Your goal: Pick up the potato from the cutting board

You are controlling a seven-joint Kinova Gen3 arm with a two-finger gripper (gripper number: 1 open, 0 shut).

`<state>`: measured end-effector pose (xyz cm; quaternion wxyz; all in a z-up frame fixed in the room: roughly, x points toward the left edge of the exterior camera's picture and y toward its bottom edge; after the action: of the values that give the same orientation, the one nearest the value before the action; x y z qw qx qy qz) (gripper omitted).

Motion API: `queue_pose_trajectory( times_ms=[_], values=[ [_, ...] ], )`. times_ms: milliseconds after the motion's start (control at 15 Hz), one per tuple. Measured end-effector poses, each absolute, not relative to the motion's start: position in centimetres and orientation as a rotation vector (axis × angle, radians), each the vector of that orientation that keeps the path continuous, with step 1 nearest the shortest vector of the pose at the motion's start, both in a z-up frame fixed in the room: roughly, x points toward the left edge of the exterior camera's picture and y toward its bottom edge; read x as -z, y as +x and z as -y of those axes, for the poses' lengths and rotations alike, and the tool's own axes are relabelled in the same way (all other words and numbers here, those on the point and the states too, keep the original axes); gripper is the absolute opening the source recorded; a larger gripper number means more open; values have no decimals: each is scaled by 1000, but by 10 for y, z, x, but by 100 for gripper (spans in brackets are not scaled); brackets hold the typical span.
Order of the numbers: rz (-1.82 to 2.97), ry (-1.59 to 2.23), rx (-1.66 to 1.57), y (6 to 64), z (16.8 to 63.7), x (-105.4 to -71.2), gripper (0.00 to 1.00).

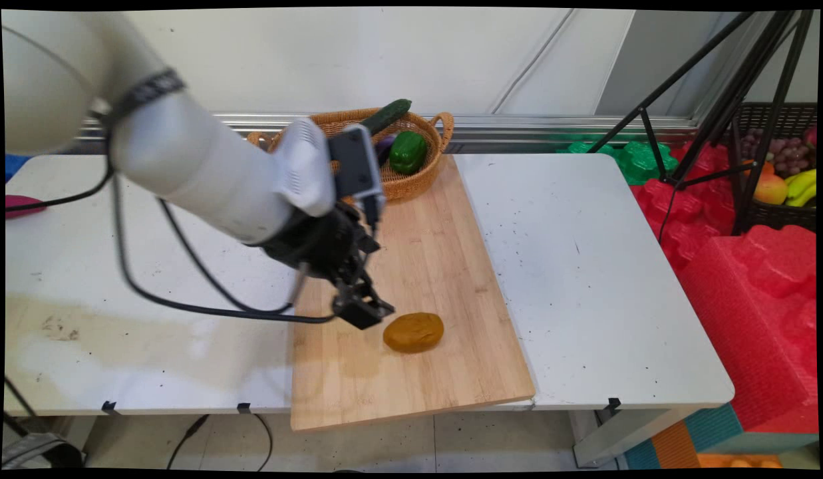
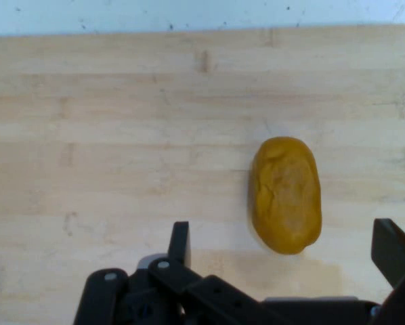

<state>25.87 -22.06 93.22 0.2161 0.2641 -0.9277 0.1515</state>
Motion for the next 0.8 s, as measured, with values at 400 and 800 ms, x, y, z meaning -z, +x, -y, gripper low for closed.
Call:
queue_pose_trajectory(
  times_ms=[400,800],
  values=[
    [2649,727,-360,218,255,-882,100],
    [2692,720,-302,192,275,-843,100]
  ],
)
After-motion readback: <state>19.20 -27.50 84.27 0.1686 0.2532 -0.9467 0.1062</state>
